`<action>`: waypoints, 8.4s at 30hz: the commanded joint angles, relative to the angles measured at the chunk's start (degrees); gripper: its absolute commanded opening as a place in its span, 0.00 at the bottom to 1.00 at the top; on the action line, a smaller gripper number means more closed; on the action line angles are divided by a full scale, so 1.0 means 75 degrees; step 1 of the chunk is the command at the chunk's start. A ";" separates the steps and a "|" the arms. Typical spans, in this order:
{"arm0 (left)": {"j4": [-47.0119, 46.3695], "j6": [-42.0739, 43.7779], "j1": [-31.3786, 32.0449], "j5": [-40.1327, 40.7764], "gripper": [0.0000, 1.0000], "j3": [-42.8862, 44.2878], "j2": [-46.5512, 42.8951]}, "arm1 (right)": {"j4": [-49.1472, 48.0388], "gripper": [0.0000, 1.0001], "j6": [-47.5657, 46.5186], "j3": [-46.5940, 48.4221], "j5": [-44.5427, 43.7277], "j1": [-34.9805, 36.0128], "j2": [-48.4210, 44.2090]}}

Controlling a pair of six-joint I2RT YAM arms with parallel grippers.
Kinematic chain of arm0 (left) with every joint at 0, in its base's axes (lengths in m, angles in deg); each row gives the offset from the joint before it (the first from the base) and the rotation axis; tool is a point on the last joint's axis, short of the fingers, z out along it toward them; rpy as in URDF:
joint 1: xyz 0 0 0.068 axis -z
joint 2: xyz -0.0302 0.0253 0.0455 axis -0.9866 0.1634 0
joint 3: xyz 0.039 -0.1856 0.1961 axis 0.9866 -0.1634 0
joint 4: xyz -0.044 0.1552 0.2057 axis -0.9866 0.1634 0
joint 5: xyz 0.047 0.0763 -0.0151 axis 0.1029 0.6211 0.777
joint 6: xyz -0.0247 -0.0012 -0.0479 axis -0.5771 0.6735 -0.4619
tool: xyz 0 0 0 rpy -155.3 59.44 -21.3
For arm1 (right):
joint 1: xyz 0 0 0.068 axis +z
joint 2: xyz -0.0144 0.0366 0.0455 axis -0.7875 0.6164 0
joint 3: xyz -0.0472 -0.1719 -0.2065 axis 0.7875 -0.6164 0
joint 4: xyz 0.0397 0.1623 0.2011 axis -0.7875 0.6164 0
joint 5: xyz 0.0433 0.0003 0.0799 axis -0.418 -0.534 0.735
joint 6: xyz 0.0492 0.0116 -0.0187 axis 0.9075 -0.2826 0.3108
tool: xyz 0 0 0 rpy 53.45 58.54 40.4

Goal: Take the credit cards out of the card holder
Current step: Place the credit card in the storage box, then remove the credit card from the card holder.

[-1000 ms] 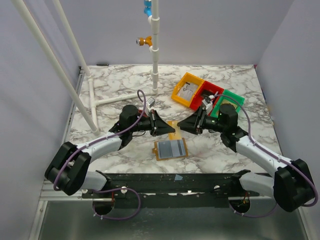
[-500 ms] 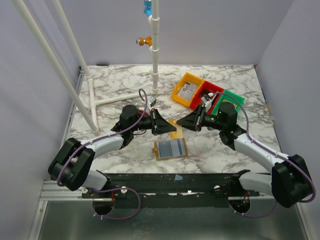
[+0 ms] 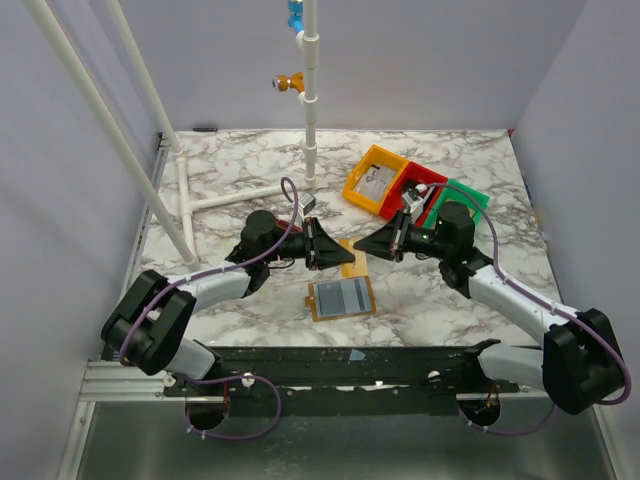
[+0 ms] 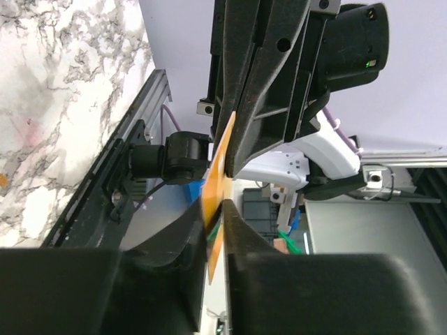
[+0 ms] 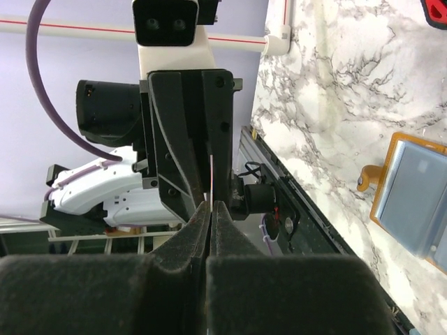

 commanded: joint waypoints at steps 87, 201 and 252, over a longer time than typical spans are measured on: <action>1.0548 0.6960 -0.0213 0.3274 0.99 0.2430 -0.3404 | 0.7722 0.71 -0.5155 0.6093 -1.0972 -0.2264 0.4750; 0.7610 0.4868 0.0967 0.4217 0.00 0.0386 0.0273 | 0.3328 1.00 -0.2073 0.0026 -0.3441 0.1858 0.1923; 0.9098 0.4926 0.1048 0.5176 0.00 0.0069 -0.1991 | 0.1493 1.00 -0.0888 0.1127 -0.2889 0.2620 0.2989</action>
